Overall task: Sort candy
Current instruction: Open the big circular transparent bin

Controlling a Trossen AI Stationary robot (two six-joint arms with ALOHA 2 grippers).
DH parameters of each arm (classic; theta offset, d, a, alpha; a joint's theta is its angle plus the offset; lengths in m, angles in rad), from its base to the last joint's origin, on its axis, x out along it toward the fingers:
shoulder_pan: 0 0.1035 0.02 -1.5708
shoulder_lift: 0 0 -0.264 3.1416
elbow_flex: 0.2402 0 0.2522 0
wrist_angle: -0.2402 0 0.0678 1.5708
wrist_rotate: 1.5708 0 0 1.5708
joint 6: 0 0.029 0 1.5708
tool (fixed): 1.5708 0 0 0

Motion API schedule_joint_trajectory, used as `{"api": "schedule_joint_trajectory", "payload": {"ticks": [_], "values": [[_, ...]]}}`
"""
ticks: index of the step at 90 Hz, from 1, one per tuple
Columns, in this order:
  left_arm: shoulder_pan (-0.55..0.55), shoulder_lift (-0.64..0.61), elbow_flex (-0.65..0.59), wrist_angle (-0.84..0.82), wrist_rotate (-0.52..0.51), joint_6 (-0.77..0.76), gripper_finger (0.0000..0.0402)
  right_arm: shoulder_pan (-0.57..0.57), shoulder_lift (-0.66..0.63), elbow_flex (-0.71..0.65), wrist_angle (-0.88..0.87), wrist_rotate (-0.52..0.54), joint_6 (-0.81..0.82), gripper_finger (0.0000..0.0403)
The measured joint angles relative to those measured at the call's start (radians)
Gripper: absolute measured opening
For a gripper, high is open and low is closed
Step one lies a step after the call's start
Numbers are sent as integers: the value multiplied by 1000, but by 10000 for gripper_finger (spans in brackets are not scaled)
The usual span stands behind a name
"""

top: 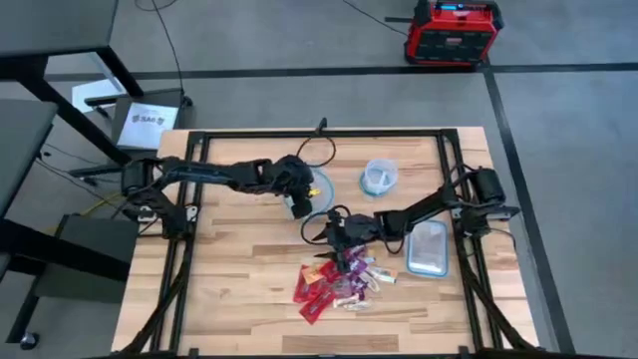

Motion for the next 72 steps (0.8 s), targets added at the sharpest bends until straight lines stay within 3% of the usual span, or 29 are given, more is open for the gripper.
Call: {"api": "schedule_joint_trajectory", "payload": {"ticks": [24,51,72], "values": [[-30,-32,-1,-43,2,-1,56,0,-4,0,-21,0,1,214],[-79,-113,-1,-80,-1,-23,56,-4,-152,-2,-336,-11,106,214],[-90,-125,-1,-90,-1,-28,56,-31,-172,-1,-368,-11,101,214]]}}
